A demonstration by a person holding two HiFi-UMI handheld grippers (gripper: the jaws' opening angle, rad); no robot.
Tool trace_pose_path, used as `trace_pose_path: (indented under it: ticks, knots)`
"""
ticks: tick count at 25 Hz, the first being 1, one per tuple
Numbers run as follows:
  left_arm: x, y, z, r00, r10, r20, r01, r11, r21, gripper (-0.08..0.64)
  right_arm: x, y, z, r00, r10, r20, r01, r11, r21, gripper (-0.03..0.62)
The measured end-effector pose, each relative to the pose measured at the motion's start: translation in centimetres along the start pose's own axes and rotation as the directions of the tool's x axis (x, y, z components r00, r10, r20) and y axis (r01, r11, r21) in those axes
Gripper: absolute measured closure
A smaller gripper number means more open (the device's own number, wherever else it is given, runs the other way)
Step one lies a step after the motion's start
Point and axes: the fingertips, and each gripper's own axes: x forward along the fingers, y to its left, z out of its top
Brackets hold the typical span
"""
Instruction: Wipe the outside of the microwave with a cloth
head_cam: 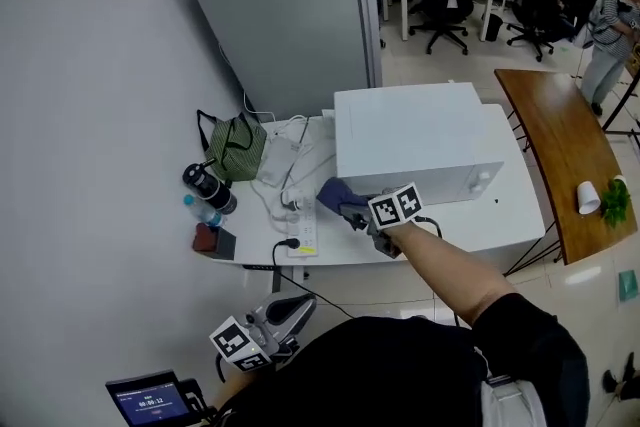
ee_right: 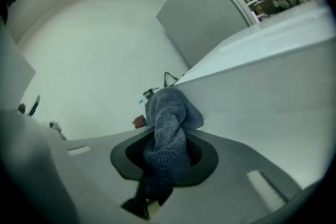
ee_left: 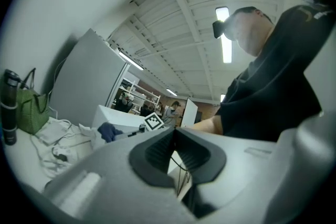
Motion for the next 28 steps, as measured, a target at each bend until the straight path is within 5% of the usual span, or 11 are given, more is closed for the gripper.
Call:
trace_pose_path:
  ticks: [3, 7, 13, 19, 24, 28]
  knots:
    - [-2.9, 1.4, -0.1, 0.999, 0.034, -0.002, -0.034, 0.999, -0.005, 0.557, 0.9, -1.6, 2.1, 0.992, -0.040, 0.123, 0.018, 0.985, 0.173, 0.518]
    - [-2.8, 1.5, 0.1, 0.999, 0.038, 0.000, -0.038, 0.999, -0.010, 0.557, -4.0, -4.7, 2.2, 0.971, -0.116, 0.209, 0.056, 0.961, 0.271, 0.520]
    - [5.3, -1.1, -0.4, 0.999, -0.054, -0.007, 0.054, 0.999, 0.003, 0.557, -18.4, -11.3, 2.3, 0.925, -0.239, 0.296, 0.141, 0.938, 0.316, 0.519]
    - [14.1, -5.0, -1.7, 0.990, -0.136, -0.031, 0.136, 0.991, 0.004, 0.557, -32.7, -18.1, 1.3, 0.856, -0.384, 0.346, 0.234, 0.885, 0.403, 0.518]
    - [17.5, -7.2, -2.9, 0.989, -0.136, -0.054, 0.136, 0.991, -0.006, 0.557, -39.1, -21.8, -0.1, 0.840, -0.433, 0.329, 0.279, 0.862, 0.423, 0.518]
    - [17.0, -7.2, -3.3, 0.991, -0.124, -0.058, 0.123, 0.992, -0.016, 0.557, -42.6, -22.9, -0.2, 0.787, -0.493, 0.370, 0.328, 0.843, 0.427, 0.520]
